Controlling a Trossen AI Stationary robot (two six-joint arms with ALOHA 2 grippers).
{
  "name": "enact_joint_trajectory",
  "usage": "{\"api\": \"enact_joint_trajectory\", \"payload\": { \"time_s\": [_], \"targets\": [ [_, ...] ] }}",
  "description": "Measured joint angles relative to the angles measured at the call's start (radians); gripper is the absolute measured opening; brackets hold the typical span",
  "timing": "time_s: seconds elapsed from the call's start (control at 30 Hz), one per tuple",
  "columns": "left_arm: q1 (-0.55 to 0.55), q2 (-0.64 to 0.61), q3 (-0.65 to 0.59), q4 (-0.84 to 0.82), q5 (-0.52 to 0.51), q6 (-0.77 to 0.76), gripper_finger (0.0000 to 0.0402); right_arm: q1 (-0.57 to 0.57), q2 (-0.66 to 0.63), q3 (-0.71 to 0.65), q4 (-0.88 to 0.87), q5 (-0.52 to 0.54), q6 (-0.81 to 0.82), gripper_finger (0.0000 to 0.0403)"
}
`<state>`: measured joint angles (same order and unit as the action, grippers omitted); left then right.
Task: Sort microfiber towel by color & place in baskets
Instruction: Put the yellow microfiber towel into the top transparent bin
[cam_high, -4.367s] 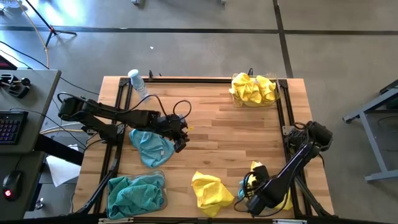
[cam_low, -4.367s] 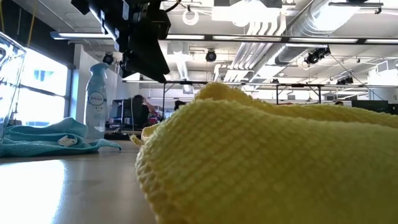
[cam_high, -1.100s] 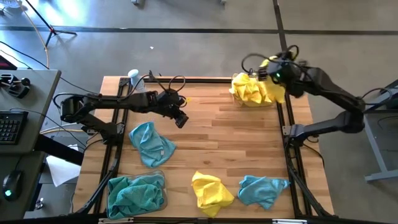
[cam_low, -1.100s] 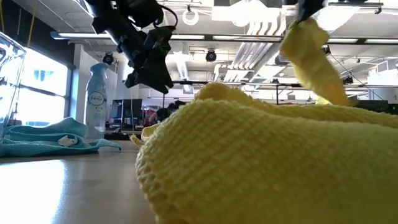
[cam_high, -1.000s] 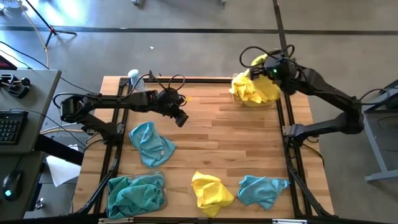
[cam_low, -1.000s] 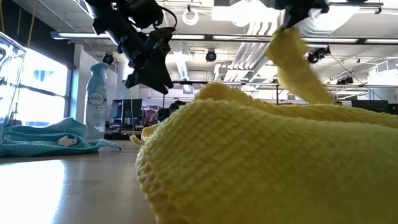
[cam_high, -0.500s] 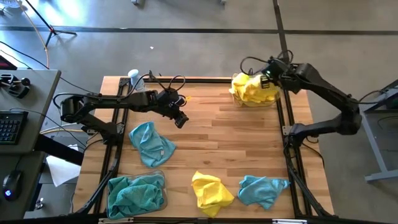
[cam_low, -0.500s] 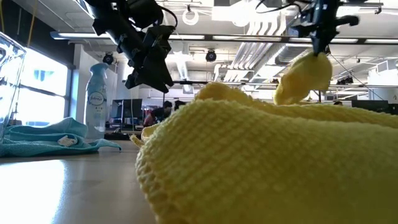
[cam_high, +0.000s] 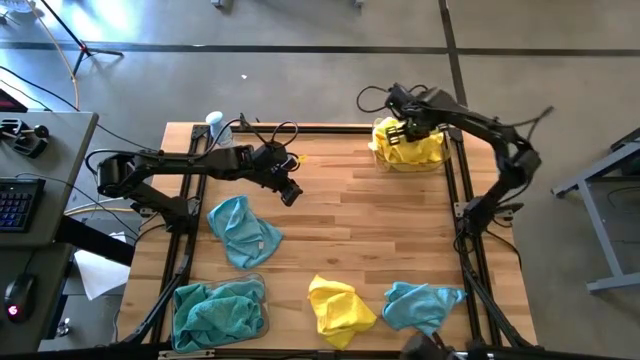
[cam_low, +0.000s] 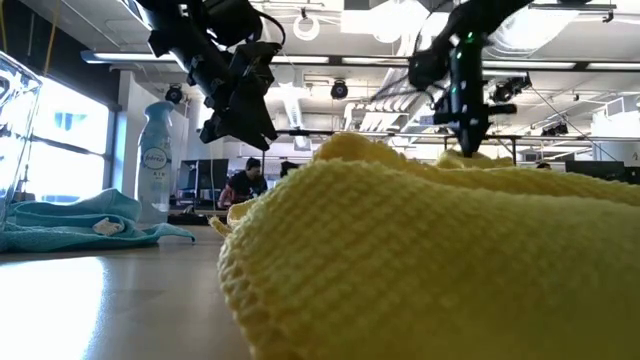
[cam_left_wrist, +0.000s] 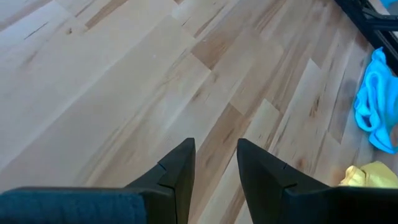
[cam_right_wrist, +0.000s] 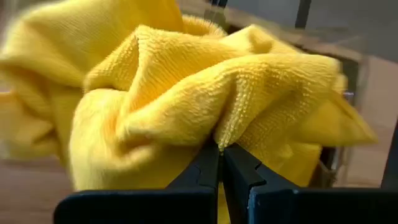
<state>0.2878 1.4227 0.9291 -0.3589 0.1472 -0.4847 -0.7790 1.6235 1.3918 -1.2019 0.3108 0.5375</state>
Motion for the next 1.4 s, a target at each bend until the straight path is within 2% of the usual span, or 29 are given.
{"api": "enact_joint_trajectory", "payload": {
  "time_s": [0.27,0.37,0.53,0.73,1.03,1.2,1.4],
  "targets": [
    [0.004,0.0,0.0,-0.046,-0.001,0.007,0.0108,-0.039,0.137,-0.02,0.054,-0.034,0.031,0.0],
    [0.013,0.0,0.0,-0.045,-0.001,0.007,0.0108,-0.057,0.126,-0.12,0.182,-0.111,0.068,0.0],
    [0.026,0.0,0.0,-0.044,-0.002,0.008,0.0108,-0.08,0.098,-0.296,0.37,-0.121,0.092,0.0001],
    [0.041,0.0,0.0,-0.042,0.002,0.006,0.0108,-0.123,0.094,-0.39,0.548,-0.191,0.117,0.0027],
    [0.047,0.0,0.0,-0.041,0.056,0.0,0.0108,-0.138,0.095,-0.363,0.48,-0.208,0.103,0.0087],
    [0.047,0.0,0.0,-0.041,0.056,0.0,0.0108,-0.136,0.027,-0.316,0.387,-0.208,0.086,0.0092],
    [0.047,0.0,0.0,-0.04,0.057,0.0,0.0108,-0.135,-0.109,-0.252,0.246,-0.13,0.086,0.0093]
  ]
}}
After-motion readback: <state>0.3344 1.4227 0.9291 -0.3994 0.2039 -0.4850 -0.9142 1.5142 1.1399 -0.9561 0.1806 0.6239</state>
